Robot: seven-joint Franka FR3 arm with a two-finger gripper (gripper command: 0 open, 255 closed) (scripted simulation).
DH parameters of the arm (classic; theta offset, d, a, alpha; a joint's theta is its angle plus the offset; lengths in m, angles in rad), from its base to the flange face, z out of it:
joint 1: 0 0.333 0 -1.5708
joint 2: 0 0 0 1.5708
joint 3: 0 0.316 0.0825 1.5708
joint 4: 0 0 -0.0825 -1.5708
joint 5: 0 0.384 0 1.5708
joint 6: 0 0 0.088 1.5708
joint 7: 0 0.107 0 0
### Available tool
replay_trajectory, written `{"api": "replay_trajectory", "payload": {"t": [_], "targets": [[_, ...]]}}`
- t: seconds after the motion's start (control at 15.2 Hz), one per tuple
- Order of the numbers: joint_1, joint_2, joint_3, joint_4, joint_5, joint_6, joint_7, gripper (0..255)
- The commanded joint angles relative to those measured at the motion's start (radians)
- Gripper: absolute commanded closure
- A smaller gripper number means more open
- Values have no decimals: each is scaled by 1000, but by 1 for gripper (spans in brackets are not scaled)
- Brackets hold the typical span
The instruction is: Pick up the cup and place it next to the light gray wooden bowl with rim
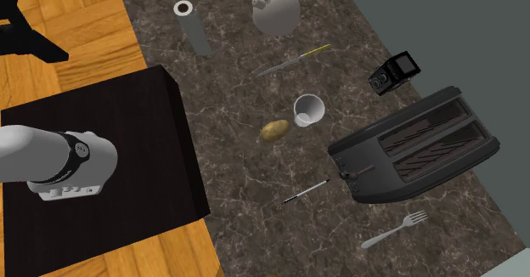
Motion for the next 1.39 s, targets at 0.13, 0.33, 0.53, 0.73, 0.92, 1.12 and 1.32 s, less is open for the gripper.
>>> {"api": "replay_trajectory", "payload": {"t": [0.13, 0.33, 0.53, 0.73, 0.92, 1.12, 1.32], "targets": [[-2, 46, 4, -25, -4, 70, 0, 0], [-5, 124, 11, -51, -11, 174, 2, 0], [-10, 213, 18, -65, -20, 277, 5, 0], [-16, 313, 25, -65, -32, 376, 11, 0], [-23, 419, 32, -52, -47, 469, 19, 0], [-30, 532, 38, -26, -66, 554, 31, 0], [-37, 648, 43, 13, -90, 630, 46, 0]]}}
